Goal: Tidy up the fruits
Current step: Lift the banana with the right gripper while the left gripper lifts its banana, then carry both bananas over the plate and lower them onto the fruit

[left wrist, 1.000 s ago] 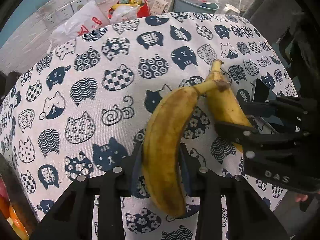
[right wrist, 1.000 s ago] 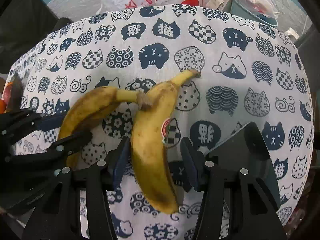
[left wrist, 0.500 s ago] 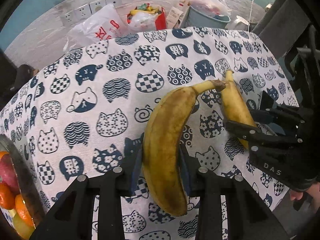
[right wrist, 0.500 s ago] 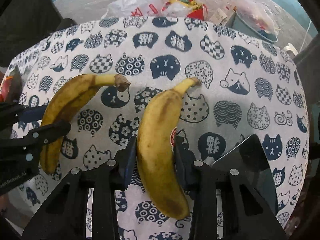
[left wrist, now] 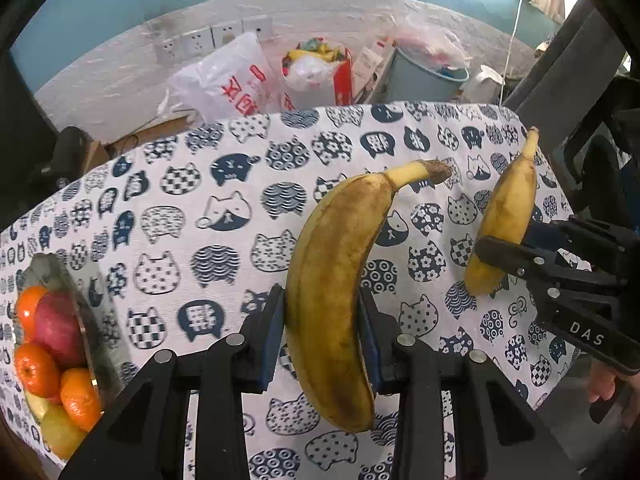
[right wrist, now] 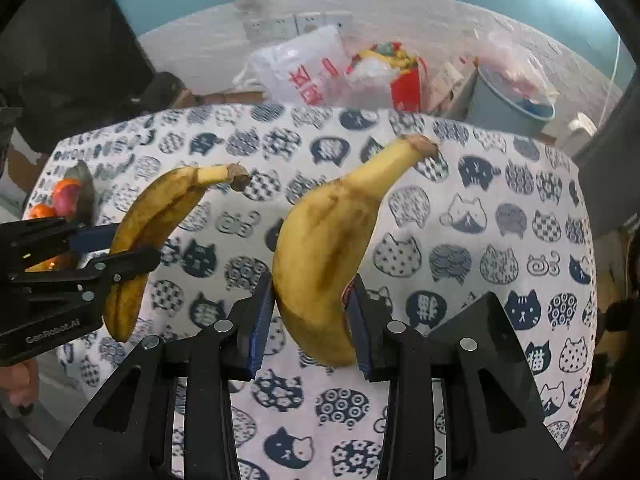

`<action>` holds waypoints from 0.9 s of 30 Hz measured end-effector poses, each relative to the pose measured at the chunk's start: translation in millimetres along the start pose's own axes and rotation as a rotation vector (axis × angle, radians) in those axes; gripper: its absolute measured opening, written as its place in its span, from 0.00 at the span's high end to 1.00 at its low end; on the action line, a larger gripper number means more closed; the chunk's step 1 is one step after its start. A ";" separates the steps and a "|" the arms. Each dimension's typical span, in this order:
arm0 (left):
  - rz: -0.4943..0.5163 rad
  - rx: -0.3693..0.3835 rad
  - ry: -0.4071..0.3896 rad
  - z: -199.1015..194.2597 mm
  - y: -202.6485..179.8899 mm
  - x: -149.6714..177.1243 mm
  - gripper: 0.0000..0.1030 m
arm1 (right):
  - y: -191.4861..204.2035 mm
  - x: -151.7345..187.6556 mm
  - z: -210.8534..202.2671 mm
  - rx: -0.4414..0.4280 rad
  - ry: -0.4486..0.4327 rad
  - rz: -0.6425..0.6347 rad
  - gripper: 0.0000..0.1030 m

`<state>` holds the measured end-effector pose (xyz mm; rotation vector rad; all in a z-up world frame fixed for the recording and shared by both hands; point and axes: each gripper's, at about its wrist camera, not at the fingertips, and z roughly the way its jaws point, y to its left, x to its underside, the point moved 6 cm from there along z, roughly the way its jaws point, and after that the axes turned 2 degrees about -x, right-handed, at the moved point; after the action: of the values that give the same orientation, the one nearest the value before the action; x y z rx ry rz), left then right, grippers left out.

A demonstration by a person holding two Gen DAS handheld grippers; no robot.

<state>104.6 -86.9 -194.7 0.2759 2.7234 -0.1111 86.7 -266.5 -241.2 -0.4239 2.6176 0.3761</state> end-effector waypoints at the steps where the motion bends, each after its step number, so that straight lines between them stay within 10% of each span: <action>1: -0.004 -0.002 -0.007 -3.9 2.7 0.2 0.66 | 4.4 -2.6 -3.0 -0.004 -0.011 -0.006 0.67; 27: -0.229 -0.076 -0.109 -87.4 124.9 37.0 0.66 | 155.5 -56.7 -30.1 -0.200 -0.097 -0.191 0.67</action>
<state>64.0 51.9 -133.9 -0.0631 2.6343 -0.0839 67.5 -121.1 -158.8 -0.6982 2.4291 0.5805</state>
